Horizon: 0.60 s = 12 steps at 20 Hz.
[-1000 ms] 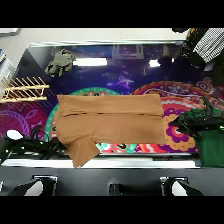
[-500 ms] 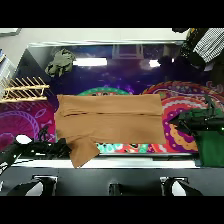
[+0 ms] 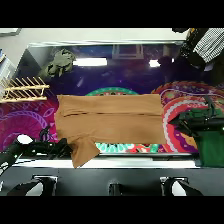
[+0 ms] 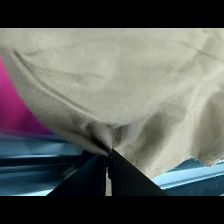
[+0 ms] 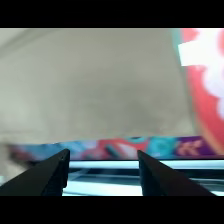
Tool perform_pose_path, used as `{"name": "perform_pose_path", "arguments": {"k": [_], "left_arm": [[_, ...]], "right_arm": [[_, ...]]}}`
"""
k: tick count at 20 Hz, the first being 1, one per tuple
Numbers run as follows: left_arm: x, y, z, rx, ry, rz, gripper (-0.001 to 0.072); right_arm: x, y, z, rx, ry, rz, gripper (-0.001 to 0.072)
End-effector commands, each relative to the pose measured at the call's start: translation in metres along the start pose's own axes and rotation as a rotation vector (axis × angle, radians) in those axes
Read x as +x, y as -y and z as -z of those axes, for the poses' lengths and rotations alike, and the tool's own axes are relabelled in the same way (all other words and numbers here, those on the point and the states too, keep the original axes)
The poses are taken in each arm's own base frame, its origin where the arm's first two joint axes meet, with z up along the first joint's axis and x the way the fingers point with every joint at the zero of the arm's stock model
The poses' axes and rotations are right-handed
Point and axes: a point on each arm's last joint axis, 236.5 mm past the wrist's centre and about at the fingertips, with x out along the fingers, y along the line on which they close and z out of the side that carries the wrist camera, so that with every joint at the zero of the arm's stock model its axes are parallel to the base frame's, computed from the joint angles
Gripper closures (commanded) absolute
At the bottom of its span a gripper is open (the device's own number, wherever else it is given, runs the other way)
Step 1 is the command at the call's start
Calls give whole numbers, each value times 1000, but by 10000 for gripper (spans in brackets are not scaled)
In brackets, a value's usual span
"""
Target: Fold the clothes and pants, and hang the long-sleeved shirts on hangers.
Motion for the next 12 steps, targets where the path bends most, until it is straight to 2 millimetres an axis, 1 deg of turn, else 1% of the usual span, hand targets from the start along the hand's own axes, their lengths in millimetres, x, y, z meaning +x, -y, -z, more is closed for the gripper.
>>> {"name": "perform_pose_path", "arguments": {"k": [1, 2, 3, 5, 7, 10, 12], "left_arm": [[0, 0, 2, 0, -10, 1, 687], [0, 0, 2, 0, -10, 1, 687], [0, 0, 2, 0, -10, 1, 687], [0, 0, 2, 3, -10, 1, 687], [0, 0, 2, 3, -10, 1, 687], [0, 0, 2, 3, -10, 1, 687], [0, 0, 2, 3, -10, 1, 687]], "right_arm": [[17, 37, -4, -9, -56, 108, 211], [28, 41, 0, -2, -107, 96, 208], [39, 48, 5, 8, -155, 93, 156], [57, 63, 10, 21, -216, 102, 159], [70, 72, 14, 30, -240, 104, 160], [84, 81, 26, 22, -264, 103, 167], [93, 80, 35, 20, -273, 76, 168]]}}
